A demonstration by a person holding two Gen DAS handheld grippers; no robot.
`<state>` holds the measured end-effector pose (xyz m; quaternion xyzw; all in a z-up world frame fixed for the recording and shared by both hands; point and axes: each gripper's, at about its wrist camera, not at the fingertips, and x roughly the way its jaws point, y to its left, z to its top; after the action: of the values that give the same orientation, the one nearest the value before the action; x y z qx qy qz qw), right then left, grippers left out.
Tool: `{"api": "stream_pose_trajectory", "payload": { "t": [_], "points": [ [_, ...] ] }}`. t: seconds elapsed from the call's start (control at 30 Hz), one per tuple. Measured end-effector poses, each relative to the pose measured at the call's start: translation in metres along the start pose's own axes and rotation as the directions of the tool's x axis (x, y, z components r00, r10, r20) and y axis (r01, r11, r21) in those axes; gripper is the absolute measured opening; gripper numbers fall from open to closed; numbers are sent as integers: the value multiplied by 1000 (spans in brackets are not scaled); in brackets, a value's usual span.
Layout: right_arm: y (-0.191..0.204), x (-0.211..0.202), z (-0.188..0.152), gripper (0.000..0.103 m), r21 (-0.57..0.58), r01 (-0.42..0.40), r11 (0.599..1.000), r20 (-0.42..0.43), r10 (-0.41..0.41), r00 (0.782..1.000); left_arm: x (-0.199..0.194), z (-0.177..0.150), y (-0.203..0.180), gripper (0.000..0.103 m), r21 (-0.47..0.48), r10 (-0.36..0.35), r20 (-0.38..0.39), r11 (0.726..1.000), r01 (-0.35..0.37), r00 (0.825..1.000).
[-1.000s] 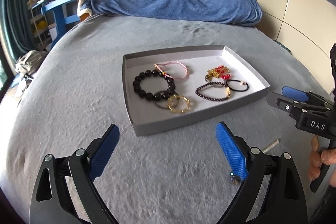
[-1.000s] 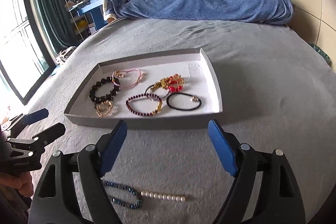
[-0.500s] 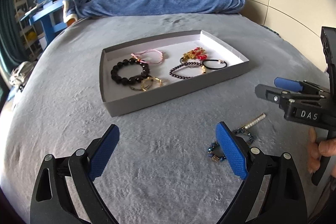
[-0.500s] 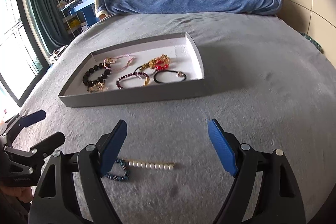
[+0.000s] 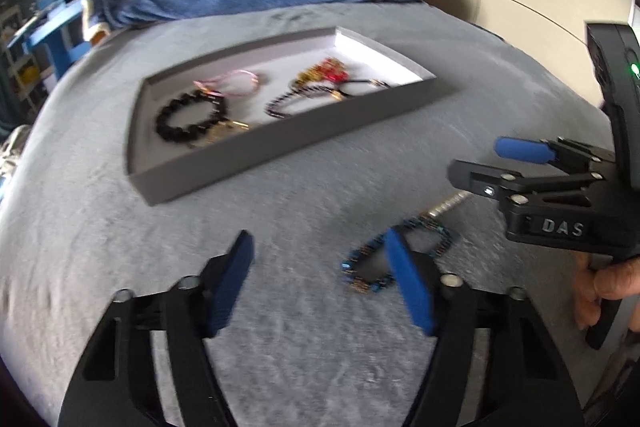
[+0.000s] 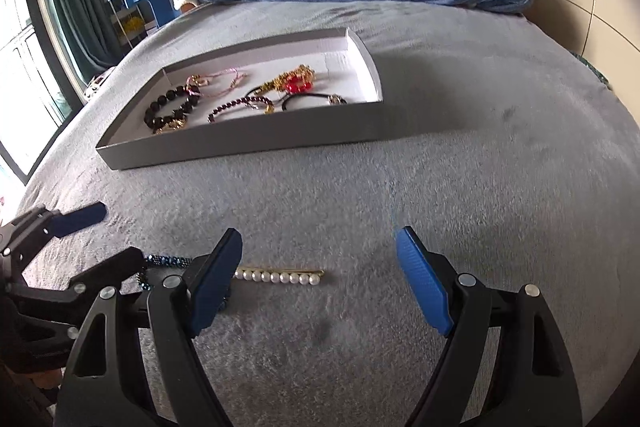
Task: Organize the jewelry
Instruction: 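Grasp the blue bead bracelet with the left tool while the right tool grasps the pearl hair pin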
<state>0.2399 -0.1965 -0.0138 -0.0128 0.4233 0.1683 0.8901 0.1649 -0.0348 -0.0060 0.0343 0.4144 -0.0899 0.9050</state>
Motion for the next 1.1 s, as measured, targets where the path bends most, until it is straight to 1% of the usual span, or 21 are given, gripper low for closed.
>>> {"api": "stream_pose_trajectory", "payload": {
  "t": [0.1,0.17,0.23,0.27,0.33,0.4,0.43,0.5,0.57,0.8,0.87,0.93,1.07,1.1],
  "points": [
    [-4,0,0,79,17,-4,1000,-3,4,1000,5,-1,-7,58,27,-26,-11,999,26,1000],
    [-5,0,0,79,23,-4,1000,-6,4,1000,8,-2,-10,57,27,-37,-22,999,37,999],
    [-6,0,-1,79,23,-5,1000,-11,5,1000,13,-3,-10,51,24,-42,-44,999,43,998],
    [-5,0,-1,79,23,-6,1000,-13,6,1000,15,-4,-9,46,23,-43,-56,999,44,998],
    [-5,0,-3,79,23,-8,1000,-19,8,1000,19,-6,-9,40,26,-40,-78,999,42,996],
    [-5,1,-3,79,25,-10,1000,-25,11,1000,19,-6,-9,27,38,-34,-86,999,37,996],
    [-5,1,-4,79,27,-11,1000,-27,12,1000,18,-6,-10,24,49,-24,-88,998,29,996],
    [-4,0,-6,79,30,-13,999,-33,14,999,17,-7,-9,10,62,-9,-93,998,15,996],
    [-4,1,-8,79,31,-15,999,-41,17,999,15,-7,-2,8,46,11,-96,999,-6,995],
    [5,1,-15,79,-18,-31,999,-56,30,998,8,-6,34,8,-61,83,-106,994,-90,991],
    [6,2,-15,79,-17,-39,999,-54,38,998,7,-7,40,8,-74,101,-110,991,-109,989],
    [8,4,-14,79,-17,-46,999,-55,45,997,8,-8,46,8,-95,102,-120,989,-114,987],
    [13,8,-15,79,-37,-44,998,-64,41,997,8,-8,45,8,-86,113,-116,989,-123,987],
    [15,9,-15,79,-47,-42,998,-65,39,997,8,-8,45,11,-83,115,-115,989,-125,987]
  ]
}}
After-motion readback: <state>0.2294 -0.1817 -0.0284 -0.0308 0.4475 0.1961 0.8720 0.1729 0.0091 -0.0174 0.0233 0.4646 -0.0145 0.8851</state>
